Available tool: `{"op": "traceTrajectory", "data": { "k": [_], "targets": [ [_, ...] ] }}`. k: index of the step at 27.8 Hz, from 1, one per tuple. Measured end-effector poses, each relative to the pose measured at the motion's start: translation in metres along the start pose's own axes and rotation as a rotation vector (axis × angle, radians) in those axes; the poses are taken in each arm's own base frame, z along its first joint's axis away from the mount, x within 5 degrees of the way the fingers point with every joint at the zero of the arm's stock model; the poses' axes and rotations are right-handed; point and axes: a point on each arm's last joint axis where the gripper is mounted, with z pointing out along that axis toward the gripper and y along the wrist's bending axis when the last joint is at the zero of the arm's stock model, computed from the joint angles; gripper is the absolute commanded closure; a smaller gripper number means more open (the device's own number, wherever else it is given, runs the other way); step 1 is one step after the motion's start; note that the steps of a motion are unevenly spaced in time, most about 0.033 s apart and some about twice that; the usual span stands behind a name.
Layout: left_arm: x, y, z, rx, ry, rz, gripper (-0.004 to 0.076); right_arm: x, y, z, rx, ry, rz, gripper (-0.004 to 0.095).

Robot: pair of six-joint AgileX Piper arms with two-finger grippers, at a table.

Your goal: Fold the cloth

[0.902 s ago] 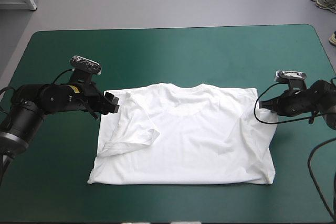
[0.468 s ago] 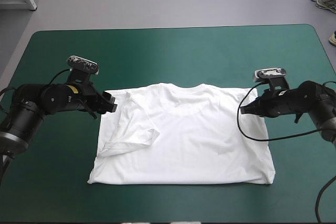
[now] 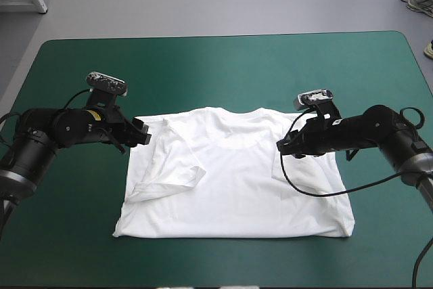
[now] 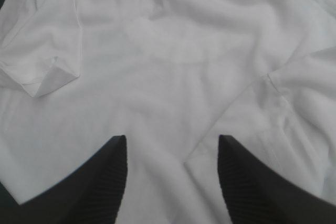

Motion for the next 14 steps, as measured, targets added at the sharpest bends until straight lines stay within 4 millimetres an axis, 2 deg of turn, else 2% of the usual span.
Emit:
{"op": "traceTrajectory", "data": {
  "k": [4,9,10,14],
  "targets": [
    [0.001,0.0,-0.001,0.003,0.01,-0.006,0.0223,-0.01,0.005,-0.011,0.005,-0.041,-0.03,0.0325],
    [0.008,-0.003,-0.021,-0.003,0.019,-0.006,0.0223,-0.023,0.019,-0.049,0.083,-0.128,-0.112,0.0456],
    [0.016,-0.005,-0.033,-0.013,0.055,-0.013,0.0223,-0.019,0.026,-0.069,0.131,-0.142,-0.131,0.0471],
    [0.05,-0.01,-0.051,-0.03,0.129,-0.055,0.0223,0.006,0.039,-0.1,0.202,-0.125,-0.138,0.0513]
  ]
}}
